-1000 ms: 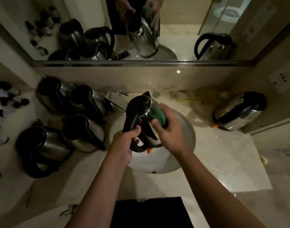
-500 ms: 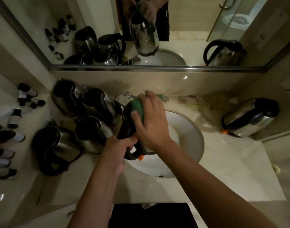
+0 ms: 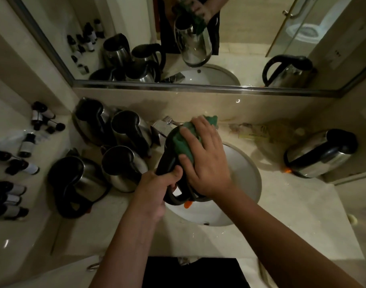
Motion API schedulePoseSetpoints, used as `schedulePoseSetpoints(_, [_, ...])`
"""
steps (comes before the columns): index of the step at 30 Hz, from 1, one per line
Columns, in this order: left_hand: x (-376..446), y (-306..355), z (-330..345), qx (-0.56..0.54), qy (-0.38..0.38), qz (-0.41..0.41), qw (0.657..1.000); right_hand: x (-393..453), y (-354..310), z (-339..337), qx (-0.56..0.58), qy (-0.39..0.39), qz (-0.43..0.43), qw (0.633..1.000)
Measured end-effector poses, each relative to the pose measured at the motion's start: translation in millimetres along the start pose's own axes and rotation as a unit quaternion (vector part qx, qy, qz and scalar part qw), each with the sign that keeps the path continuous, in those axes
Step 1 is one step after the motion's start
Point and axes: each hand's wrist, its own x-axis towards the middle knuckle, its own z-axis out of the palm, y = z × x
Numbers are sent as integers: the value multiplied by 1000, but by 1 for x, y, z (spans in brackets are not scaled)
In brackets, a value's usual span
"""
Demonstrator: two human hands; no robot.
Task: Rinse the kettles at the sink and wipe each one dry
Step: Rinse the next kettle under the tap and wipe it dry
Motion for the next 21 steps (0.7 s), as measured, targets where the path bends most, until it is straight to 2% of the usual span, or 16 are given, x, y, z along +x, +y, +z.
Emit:
schedulePoseSetpoints(1, [0,1,-1,-5,-2,2,1000,-11,7,3,18,14,1,1000])
schedulePoseSetpoints(2, [-2,2,-3,-8,-2,1,1000,-20,11,5,55,24,38,997])
schedulePoseSetpoints(3, [-3,4,-4,-10,-6,2,1000,-26,13,4,114,35,112,986])
schedulePoseSetpoints(5, [-6,9,-5,4,-5,12,1000,-17,7,-2,247,57,296,921])
schedulePoseSetpoints(6, [-6,11,-6,15,-5,19,1000,-5,3,-6,280,66,354,890])
schedulePoseSetpoints(7, [-6,12,-6,27,-3,23,999,7,-4,-10,282,67,369,883])
schedulePoseSetpoints(8, [-7,13,-4,33,3,27,999,18,-12,-13,254,70,342,902])
schedulePoseSetpoints(11, [-8,13,3,-21,14,12,1000,28,-26,-12,98,56,129,985])
schedulePoseSetpoints(12, [-8,13,4,-37,10,9,999,27,-21,-11,69,40,76,994])
schedulePoseSetpoints(13, [-8,13,4,-39,7,9,999,23,-13,-12,73,31,59,995])
schedulePoseSetpoints(14, [-9,14,4,-31,3,12,999,18,-4,-13,103,29,86,991])
schedulePoseSetpoints(15, [-9,14,2,-18,3,16,1000,13,5,-14,150,32,155,976])
schedulePoseSetpoints(17, [-10,14,0,7,11,26,1000,6,15,-15,238,21,351,905])
schedulePoseSetpoints(18, [-10,14,-2,15,15,30,999,5,16,-13,257,21,413,873])
schedulePoseSetpoints(19, [-10,13,-1,17,16,33,999,5,13,-10,260,25,432,863])
schedulePoseSetpoints(21, [-10,12,5,2,14,26,1000,7,-7,-8,221,48,376,899])
